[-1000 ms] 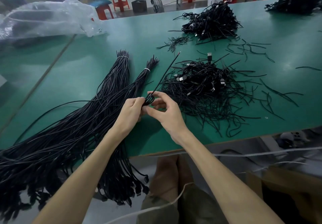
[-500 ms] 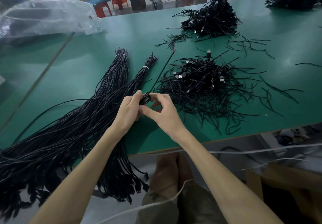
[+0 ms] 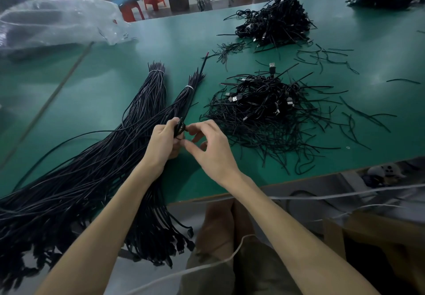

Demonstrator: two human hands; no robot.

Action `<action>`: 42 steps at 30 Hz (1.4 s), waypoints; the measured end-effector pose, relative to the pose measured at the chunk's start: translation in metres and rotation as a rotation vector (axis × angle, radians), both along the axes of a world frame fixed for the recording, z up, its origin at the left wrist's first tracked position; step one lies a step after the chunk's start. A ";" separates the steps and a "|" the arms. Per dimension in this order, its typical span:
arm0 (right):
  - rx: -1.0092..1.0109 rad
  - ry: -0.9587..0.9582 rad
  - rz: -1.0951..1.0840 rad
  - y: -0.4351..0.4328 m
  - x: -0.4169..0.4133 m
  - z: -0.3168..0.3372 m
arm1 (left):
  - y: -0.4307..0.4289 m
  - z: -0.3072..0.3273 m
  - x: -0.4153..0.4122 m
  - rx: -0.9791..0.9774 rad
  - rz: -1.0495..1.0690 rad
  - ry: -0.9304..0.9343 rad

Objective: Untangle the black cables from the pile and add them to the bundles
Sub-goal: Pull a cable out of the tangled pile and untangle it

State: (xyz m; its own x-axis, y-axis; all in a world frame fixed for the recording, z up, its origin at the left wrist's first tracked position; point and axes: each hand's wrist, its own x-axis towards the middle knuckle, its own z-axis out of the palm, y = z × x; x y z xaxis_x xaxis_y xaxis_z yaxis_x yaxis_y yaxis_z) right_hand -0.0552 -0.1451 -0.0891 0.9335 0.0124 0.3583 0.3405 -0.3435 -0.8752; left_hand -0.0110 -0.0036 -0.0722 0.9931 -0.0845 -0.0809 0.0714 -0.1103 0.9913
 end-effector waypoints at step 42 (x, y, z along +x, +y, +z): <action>0.088 -0.067 -0.157 -0.012 -0.009 0.018 | 0.015 0.033 -0.025 0.349 -0.375 -0.406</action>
State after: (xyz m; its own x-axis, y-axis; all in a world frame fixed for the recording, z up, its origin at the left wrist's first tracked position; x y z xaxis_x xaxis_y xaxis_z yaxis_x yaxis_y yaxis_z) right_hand -0.0642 -0.1568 -0.0714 0.8957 -0.1659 0.4126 0.3468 -0.3200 -0.8816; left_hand -0.0359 0.0118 -0.0394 0.8585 -0.4681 0.2095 -0.4075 -0.3746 0.8328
